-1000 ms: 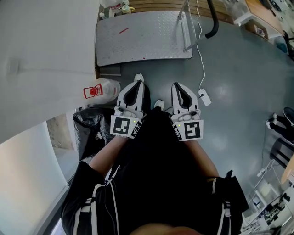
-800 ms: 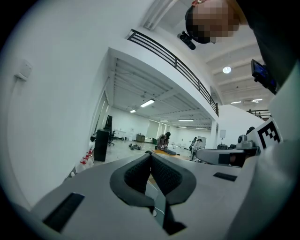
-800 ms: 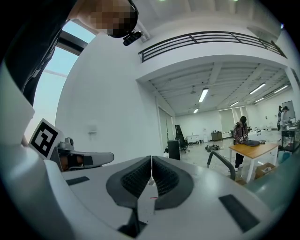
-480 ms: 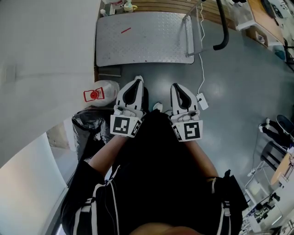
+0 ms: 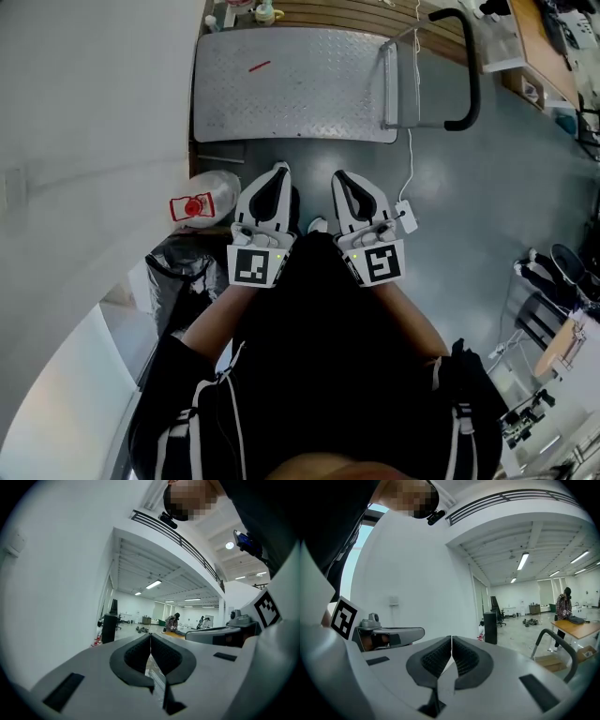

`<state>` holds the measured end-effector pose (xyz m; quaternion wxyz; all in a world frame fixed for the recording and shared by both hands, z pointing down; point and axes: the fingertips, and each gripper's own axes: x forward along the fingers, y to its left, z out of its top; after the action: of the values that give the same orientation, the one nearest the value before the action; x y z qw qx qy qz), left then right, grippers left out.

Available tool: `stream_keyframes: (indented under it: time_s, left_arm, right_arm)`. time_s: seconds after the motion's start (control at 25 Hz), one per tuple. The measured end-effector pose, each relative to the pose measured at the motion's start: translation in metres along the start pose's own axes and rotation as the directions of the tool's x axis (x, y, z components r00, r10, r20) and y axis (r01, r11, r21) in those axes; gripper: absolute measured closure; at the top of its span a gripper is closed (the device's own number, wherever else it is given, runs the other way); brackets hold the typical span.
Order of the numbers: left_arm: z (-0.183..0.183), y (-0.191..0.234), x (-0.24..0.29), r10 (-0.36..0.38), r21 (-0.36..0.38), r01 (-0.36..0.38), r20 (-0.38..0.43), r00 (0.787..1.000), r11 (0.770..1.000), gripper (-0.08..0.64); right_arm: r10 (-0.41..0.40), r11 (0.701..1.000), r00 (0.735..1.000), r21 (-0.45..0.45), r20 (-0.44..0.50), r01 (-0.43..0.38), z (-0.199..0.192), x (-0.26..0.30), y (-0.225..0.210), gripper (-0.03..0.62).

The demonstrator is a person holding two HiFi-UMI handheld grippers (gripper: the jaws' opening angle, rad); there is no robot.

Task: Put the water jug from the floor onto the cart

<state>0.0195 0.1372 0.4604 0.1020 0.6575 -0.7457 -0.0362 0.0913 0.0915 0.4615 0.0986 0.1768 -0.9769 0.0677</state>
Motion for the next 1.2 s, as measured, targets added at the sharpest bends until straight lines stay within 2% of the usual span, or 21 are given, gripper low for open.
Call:
stream_keyframes:
  time_s: [0.32, 0.44, 0.56, 0.72, 0.96, 1.2]
  left_arm:
    - [0.020, 0.043, 0.039, 0.013, -0.018, -0.013, 0.031, 0.999, 1.000, 0.541]
    - [0.022, 0.060, 0.042, 0.013, -0.021, -0.013, 0.032, 0.999, 1.000, 0.541]
    - [0.031, 0.078, 0.045, 0.028, -0.030, -0.026, 0.066, 0.997, 0.999, 0.541]
    - [0.032, 0.100, 0.050, 0.045, -0.033, -0.043, 0.043, 0.998, 0.999, 0.541]
    - [0.044, 0.129, 0.051, 0.069, -0.063, -0.064, 0.076, 0.995, 0.996, 0.541]
    - [0.040, 0.153, 0.043, 0.104, -0.081, -0.098, 0.070, 0.992, 0.992, 0.541]
  right_arm:
    - [0.038, 0.999, 0.999, 0.003, -0.019, -0.038, 0.019, 0.056, -0.016, 0.574]
    - [0.025, 1.000, 0.999, -0.005, -0.023, -0.025, 0.023, 0.072, -0.019, 0.574]
    - [0.000, 1.000, 1.000, -0.019, -0.031, 0.000, 0.028, 0.084, -0.023, 0.574]
    - [-0.003, 1.000, 0.999, -0.009, -0.032, 0.002, 0.035, 0.103, -0.026, 0.574]
    - [0.005, 1.000, 1.000, -0.005, -0.014, -0.005, 0.045, 0.125, -0.016, 0.574]
    - [0.028, 0.999, 0.999, 0.016, -0.027, -0.028, 0.033, 0.128, -0.004, 0.574]
